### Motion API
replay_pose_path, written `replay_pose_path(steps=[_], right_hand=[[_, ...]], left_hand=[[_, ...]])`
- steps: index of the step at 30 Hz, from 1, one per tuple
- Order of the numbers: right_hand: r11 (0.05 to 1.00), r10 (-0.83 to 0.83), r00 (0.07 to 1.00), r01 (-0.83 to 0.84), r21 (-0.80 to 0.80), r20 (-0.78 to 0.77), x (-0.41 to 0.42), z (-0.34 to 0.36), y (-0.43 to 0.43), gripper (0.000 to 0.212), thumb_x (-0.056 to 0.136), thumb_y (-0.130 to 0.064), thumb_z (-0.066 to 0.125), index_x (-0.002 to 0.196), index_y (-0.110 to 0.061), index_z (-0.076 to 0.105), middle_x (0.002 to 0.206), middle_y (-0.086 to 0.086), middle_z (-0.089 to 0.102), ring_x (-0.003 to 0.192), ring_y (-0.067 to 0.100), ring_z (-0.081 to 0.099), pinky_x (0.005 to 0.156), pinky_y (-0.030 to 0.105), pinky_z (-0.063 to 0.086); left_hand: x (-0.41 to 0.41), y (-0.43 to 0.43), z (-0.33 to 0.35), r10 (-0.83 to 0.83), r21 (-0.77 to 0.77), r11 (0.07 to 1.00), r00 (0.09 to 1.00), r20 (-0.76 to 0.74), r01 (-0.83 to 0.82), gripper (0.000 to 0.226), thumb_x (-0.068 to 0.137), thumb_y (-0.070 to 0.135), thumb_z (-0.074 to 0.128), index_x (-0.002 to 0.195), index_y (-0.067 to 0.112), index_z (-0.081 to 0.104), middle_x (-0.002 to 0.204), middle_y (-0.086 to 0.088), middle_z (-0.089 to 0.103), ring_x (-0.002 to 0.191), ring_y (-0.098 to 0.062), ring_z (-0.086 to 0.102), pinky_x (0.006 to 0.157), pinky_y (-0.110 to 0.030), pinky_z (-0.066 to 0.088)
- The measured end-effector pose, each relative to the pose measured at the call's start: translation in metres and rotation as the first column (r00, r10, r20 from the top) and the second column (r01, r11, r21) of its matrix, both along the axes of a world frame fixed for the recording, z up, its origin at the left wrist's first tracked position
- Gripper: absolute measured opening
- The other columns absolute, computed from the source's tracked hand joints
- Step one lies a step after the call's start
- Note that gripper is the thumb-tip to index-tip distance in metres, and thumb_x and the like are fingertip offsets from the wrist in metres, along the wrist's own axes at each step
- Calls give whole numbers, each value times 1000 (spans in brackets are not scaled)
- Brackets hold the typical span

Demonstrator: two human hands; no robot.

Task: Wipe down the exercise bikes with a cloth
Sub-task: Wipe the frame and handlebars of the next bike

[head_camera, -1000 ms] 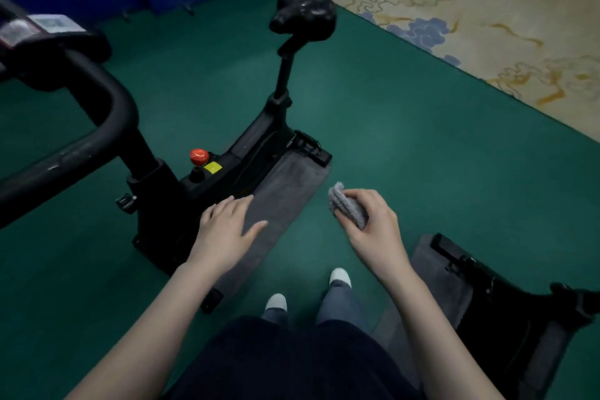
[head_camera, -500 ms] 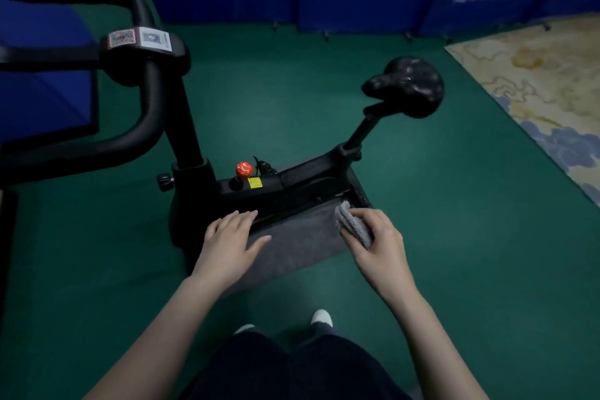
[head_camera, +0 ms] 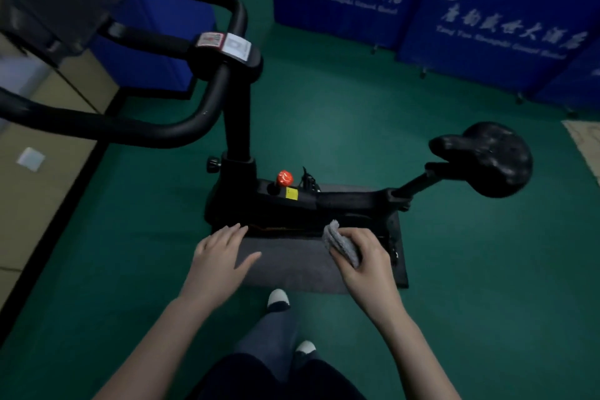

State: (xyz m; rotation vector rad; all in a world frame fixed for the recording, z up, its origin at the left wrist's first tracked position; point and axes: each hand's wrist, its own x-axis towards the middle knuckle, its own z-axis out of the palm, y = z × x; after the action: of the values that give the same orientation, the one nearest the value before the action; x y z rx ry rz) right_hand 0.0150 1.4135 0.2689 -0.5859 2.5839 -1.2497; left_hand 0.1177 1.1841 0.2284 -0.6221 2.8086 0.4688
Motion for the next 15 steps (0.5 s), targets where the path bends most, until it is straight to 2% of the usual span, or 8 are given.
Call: replay_pose_path(steps=[9,15], right_hand=[[988,154,988,-154,0,-2,-53,-3,-49,19,85,-11,69,102,-16,66,101,-7,61,94,-5,55,77,4,38],[979,199,980,-199,-44,-2,-85,-1,-75,17,85,-15,70,101,-17,67,98,-7,62,92,-5,56,75,3,38]], left_hand=[[-19,-31,-9,162,18,987,987,-2,-161,69,92,63,28,149,25,23,154,7,28,144,-11,17,117,-34,15],[-31,-47,-11,212,3,977,977,-15,-212,67,93,61,28,148,22,24,153,6,30,143,-13,19,116,-33,17]])
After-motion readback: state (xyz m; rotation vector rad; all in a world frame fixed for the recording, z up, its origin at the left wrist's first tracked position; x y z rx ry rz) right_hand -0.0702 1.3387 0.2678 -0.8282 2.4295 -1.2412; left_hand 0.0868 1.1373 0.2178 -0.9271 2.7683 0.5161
